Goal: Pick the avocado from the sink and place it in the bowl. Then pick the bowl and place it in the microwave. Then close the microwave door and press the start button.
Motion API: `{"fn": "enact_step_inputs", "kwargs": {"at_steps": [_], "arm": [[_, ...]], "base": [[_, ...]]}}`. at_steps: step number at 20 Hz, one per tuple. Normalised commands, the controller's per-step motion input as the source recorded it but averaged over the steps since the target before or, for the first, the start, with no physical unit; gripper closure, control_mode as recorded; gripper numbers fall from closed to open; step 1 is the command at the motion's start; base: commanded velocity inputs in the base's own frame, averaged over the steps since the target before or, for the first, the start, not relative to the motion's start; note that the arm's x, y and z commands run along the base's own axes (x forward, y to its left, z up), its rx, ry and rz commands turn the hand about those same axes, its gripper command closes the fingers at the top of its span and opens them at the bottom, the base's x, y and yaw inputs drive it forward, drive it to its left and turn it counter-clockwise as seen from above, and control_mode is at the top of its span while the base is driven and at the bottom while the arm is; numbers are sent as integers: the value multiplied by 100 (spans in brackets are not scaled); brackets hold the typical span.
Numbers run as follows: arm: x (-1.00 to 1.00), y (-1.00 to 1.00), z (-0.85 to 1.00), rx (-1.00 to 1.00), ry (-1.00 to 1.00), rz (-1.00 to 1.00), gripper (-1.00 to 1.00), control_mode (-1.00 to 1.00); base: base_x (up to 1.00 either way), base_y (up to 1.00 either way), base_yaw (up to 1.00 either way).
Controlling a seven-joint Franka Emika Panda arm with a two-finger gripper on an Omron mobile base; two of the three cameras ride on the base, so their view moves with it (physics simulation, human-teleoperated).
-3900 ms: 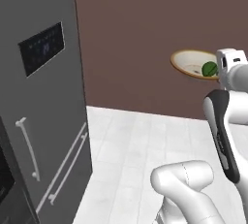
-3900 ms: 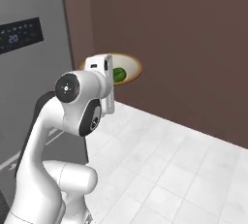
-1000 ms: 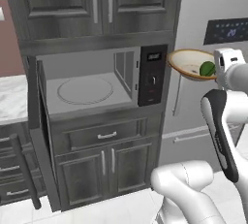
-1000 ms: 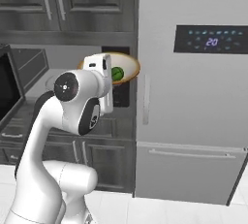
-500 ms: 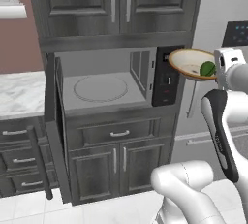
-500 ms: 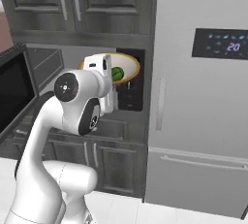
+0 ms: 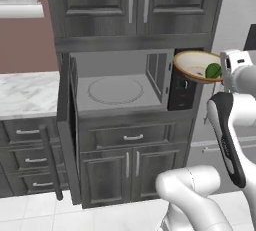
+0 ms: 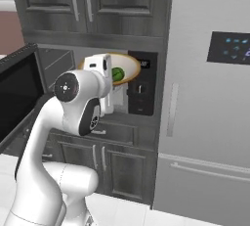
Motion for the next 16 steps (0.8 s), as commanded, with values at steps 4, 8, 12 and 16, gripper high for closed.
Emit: {"fn": "enact_step_inputs", "kwargs": {"at_steps": [4,8,12,16], "arm": [[0,0,0,0,0,0,100,100],[0,0,0,0,0,0,100,100],[0,0,0,0,0,0,100,100],[0,0,0,0,0,0,100,100]], "base": [[-1,-42,1],[0,-32,0],[0,-10,0],[0,1,0]]}}
